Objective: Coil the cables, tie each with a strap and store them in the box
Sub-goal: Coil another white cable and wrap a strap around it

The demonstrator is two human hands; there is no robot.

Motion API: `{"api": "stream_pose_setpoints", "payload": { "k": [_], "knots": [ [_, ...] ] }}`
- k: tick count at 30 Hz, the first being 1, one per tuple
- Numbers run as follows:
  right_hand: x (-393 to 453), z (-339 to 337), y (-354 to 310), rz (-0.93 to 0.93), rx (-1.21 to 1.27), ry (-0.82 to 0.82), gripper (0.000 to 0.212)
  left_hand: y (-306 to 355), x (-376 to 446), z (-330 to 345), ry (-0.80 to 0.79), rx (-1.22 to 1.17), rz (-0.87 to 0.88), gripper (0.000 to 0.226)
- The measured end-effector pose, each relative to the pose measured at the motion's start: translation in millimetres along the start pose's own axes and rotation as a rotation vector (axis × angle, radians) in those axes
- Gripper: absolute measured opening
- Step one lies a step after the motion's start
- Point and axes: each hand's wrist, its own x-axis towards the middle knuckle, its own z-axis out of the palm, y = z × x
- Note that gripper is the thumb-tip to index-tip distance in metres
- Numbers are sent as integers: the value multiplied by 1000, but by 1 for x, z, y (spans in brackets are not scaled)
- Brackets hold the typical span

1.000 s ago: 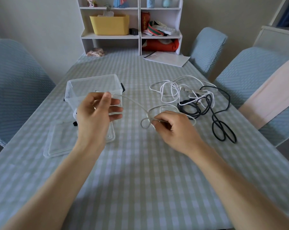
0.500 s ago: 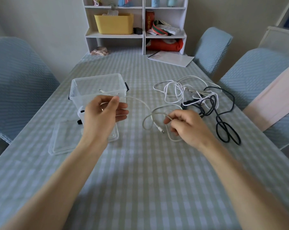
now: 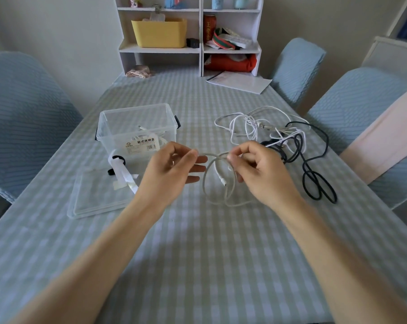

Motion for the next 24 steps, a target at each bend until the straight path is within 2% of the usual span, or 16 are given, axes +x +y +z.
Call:
{"api": "stream_pose_setpoints", "payload": {
  "k": [4, 7, 10, 11, 13, 15, 17, 19, 21, 24],
  "knots": [
    [-3, -3, -6, 159, 363, -81, 12, -1, -3, 6, -32, -85, -105, 14],
    [-5, -1, -2, 94, 219, -140, 21, 1, -4, 8, -22, -160, -195, 13],
    [-2, 2, 6, 33, -1, -64, 22, 2, 0, 4, -19, -121, -239, 8],
    [0, 2, 8, 23, 1, -58, 21, 0, 2, 2, -1, -40, -195, 8],
    [0, 2, 7, 21, 24, -72, 21, -6, 5, -5, 33, 299, 70, 16],
    [0, 2, 5, 21, 12, -105, 22, -9, 4, -8, -46, 580, 371, 26],
    [-3, 5, 3, 11, 4, -130, 20, -15, 3, -7, -130, 664, 528, 20],
    [-4, 9, 4, 15, 30, -121, 15, -19, 2, -3, -108, 701, 586, 11],
    [-5, 10, 6, 36, 42, -122, 13, -20, 4, -2, 18, 700, 578, 14],
    [-8, 7, 6, 57, -12, -204, 8, -16, 11, -12, 175, 600, 401, 18]
  ]
}}
